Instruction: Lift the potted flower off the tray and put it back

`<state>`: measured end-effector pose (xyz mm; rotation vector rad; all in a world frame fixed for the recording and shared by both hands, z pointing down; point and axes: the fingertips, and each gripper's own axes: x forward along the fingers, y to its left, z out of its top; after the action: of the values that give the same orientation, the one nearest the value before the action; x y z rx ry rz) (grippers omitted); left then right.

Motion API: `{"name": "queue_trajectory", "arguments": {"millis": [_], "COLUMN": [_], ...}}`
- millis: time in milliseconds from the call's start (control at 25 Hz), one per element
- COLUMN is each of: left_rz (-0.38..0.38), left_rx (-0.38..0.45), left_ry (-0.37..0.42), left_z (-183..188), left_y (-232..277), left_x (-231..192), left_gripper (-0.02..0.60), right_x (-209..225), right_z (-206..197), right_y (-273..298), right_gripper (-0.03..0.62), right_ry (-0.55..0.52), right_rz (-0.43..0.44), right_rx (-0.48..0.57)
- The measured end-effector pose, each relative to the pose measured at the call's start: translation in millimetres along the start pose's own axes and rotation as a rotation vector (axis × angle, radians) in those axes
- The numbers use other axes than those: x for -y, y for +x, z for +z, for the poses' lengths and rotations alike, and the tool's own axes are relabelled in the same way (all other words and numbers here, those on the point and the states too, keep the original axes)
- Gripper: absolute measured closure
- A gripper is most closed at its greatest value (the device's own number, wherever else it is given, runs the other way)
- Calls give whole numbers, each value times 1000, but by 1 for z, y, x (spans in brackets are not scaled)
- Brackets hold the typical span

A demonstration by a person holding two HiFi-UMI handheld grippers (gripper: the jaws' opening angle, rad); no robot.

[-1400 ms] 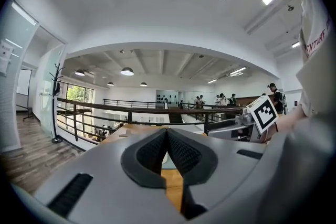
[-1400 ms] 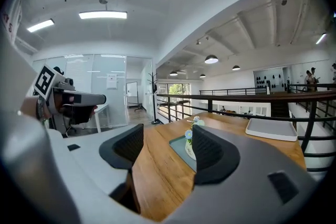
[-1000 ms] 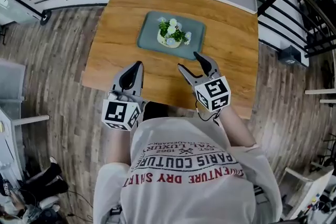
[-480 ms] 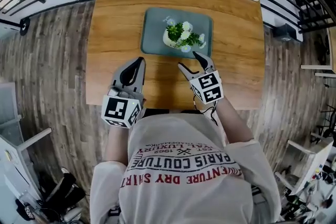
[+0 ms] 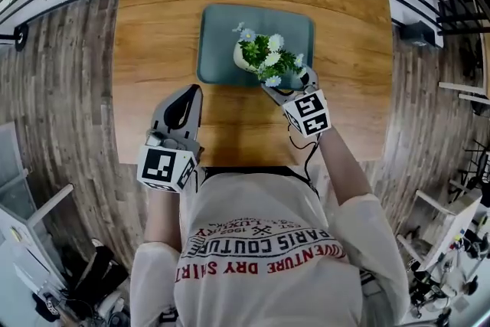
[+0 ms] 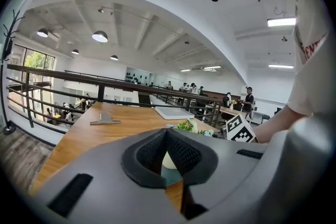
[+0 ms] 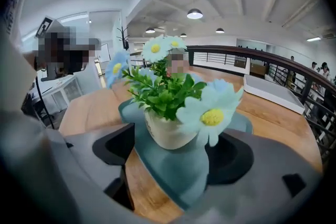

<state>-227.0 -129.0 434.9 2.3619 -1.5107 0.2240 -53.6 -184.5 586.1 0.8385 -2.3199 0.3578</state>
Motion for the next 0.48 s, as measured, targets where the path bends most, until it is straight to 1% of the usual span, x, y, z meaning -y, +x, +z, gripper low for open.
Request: {"name": "queue_trajectory", "arguments": {"millis": [120, 240, 320, 480], "left_rz": [7, 23, 38, 63], "left_rx": [11, 5, -4, -11], "left_ry": [-12, -14, -10, -14], "left_z": [-5, -11, -16, -22], "left_y": [13, 25, 31, 40], "left_x": [1, 1, 2, 7], "left_gripper": [569, 569, 569, 569], "right_x": [8, 11, 10, 2], "right_z": [4, 13, 19, 26], "right_y": [10, 15, 19, 22], "right_gripper": [175, 164, 155, 148], "right_ry": [-41, -95, -126, -175], "right_rz": [45, 102, 156, 292], "right_rx": [24, 63, 98, 145]}}
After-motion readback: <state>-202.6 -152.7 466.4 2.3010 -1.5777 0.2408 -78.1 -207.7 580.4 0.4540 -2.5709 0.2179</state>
